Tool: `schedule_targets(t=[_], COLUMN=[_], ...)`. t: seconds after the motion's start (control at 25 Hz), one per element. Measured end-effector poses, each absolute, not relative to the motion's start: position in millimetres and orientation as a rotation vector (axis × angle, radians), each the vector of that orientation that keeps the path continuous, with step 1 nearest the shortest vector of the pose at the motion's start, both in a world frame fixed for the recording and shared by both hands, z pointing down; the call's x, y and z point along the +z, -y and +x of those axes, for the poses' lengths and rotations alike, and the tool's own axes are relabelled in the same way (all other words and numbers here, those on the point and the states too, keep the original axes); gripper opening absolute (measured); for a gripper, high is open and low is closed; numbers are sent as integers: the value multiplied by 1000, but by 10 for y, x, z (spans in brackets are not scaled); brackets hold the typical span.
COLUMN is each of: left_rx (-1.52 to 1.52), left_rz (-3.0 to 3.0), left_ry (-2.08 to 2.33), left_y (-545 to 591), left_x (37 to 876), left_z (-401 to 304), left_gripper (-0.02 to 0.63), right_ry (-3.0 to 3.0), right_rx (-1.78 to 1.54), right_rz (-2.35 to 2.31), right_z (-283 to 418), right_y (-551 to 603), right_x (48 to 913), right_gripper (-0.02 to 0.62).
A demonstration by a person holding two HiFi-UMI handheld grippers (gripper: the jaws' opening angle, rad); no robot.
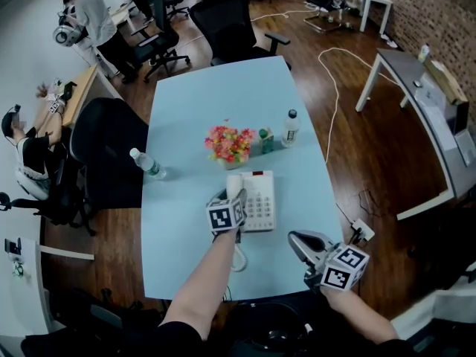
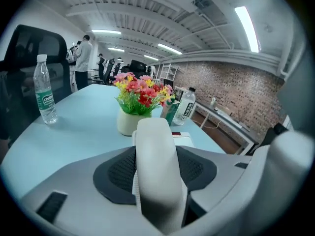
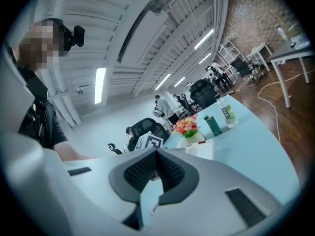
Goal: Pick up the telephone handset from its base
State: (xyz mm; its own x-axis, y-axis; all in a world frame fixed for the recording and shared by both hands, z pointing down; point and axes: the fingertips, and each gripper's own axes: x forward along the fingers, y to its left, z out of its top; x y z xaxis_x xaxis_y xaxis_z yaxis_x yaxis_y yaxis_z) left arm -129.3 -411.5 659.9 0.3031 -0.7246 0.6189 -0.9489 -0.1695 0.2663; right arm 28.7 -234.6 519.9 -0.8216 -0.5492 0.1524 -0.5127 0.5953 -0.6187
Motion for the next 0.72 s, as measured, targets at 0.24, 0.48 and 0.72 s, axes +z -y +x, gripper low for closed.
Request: schedule_targets(t=[0.24, 0.48, 0.72], left_rx=[157, -177, -321], left_rz=[1998, 2002, 2059], left_ry=[1312, 1142, 1085], left_y=[3579, 2792, 2081], left_x=[6219, 5698, 5319], left_z=[-1471, -1786, -2102], left_gripper=[236, 236, 236], right_ry=[-2783, -2781, -2727], right_rx=[-989, -955, -1005], right_rz=[-864, -734, -803], right_z=[-65, -458, -520], right_y=[2114, 1711, 1544], right_x=[5096, 4985, 5081], right_gripper=[18, 18, 18])
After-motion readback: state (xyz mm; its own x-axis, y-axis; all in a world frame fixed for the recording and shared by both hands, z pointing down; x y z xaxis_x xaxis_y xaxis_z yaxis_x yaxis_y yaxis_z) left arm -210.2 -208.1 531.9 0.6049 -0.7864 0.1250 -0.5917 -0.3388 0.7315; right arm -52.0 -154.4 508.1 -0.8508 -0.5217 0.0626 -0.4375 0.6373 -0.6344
